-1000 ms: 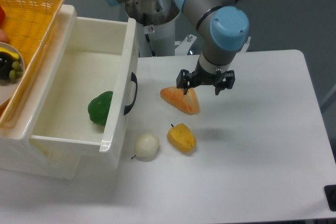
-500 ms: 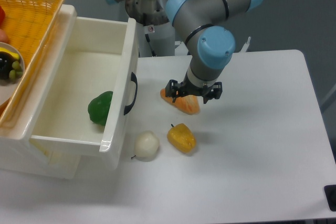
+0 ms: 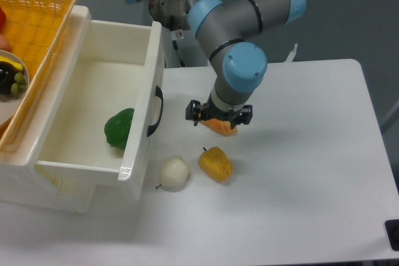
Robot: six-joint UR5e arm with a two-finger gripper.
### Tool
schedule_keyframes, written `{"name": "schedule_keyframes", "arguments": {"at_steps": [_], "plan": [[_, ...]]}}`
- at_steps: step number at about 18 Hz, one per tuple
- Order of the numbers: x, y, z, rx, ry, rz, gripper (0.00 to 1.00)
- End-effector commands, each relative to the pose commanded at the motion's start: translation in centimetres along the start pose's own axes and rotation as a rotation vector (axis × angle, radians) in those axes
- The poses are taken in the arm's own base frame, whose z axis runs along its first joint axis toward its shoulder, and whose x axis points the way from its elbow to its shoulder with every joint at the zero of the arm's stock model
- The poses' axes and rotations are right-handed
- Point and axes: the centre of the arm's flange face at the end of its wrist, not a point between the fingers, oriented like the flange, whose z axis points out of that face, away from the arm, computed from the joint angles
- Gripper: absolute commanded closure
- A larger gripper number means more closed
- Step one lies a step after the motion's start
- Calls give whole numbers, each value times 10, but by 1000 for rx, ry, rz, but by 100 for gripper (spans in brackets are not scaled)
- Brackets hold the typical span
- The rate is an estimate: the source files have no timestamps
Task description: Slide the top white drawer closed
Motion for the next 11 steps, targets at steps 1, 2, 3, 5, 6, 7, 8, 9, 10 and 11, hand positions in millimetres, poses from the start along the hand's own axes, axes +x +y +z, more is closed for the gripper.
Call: {"name": "schedule_keyframes", "arguments": {"at_steps": [1,2,3,5,6,7,8,9,10,11], "plan": [[6,-3,5,-8,0,-4,0],[8,-5,6,-10,1,-10,0],[9,-4,6,-10,1,-9,0],[14,-6,7,-9,2,0,0],[15,-6,6,-8,1,0,0],[16,-6,6,-7,4,3,0],[17,-6,6,-4,11,3,0],[17,-7,5,-1,13,3,0],[17,-6,6,-2,13,3,0],[20,-7,6,-3,13,9,0]]}}
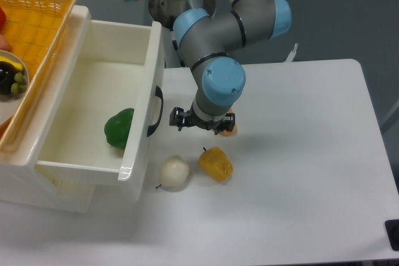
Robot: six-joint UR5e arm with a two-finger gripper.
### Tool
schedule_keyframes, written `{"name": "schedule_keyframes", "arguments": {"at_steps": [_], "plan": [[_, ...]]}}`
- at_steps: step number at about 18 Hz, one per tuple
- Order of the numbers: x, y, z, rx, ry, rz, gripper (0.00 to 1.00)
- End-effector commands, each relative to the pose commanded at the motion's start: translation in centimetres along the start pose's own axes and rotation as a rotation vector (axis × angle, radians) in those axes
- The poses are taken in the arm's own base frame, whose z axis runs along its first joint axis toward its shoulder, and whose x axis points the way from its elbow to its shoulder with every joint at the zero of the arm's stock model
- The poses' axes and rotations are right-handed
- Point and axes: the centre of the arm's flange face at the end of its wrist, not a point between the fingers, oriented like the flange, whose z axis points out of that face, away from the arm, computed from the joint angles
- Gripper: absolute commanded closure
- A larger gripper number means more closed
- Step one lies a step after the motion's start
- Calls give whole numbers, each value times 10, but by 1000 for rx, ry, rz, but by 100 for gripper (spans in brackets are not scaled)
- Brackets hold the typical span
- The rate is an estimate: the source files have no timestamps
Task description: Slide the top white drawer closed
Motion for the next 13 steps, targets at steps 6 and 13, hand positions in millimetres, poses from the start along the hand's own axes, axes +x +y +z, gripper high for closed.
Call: {"name": "schedule_keyframes", "arguments": {"at_steps": [6,13], "plan": [[9,-2,2,-3,-2,13,0],[18,-3,0,11,20,24,0]]}}
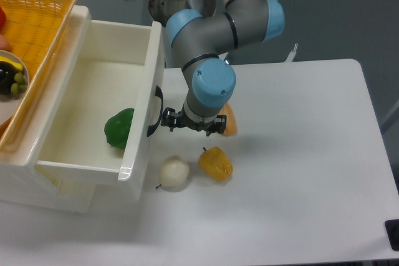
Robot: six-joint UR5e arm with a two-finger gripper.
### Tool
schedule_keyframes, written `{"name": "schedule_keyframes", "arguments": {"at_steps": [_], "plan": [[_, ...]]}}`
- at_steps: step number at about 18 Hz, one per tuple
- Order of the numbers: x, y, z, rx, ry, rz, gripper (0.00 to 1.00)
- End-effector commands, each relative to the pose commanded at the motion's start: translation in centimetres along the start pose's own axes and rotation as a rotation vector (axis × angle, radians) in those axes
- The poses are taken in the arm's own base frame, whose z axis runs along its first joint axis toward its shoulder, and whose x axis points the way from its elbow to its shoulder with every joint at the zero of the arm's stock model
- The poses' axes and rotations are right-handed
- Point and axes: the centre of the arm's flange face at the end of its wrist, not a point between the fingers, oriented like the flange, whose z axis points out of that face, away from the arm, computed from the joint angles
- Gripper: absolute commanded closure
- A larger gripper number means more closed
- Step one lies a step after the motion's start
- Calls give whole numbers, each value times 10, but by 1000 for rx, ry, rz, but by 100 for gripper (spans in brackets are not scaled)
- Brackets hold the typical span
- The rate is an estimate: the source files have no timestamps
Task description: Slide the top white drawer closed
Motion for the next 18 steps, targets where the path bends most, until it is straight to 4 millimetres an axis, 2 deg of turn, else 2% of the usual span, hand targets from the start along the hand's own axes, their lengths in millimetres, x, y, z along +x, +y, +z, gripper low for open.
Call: {"name": "schedule_keyframes", "arguments": {"at_steps": [18], "plan": [[41,-6,5,-4,2,46,0]]}}
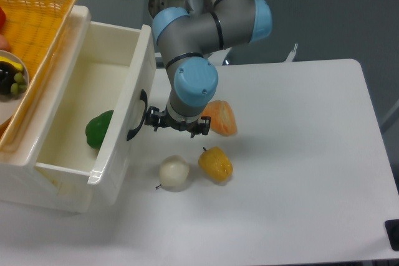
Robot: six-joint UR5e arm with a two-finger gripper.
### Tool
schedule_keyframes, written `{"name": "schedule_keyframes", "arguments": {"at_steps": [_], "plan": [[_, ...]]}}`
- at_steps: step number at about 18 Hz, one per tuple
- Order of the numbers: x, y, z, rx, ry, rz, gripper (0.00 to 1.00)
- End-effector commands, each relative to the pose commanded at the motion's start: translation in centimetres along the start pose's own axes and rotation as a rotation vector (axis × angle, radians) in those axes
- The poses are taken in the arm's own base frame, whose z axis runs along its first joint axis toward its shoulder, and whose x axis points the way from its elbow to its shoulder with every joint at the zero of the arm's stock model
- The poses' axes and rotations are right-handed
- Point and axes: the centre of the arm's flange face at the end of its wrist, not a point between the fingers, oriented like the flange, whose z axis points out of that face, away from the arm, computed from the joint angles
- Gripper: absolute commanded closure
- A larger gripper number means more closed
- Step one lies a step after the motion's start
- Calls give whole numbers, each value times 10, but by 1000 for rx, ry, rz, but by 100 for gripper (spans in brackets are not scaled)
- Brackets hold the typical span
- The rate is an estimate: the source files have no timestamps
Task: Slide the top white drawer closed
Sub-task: 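Push the drawer front with the gripper to slide the drawer shut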
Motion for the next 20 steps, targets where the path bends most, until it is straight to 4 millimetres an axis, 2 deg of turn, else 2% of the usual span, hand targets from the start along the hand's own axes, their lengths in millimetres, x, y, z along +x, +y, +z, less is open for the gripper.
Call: {"name": "schedule_keyframes", "arguments": {"at_steps": [13,20], "plan": [[42,-3,1,-1,-10,49,0],[56,-4,1,0,-15,71,0]]}}
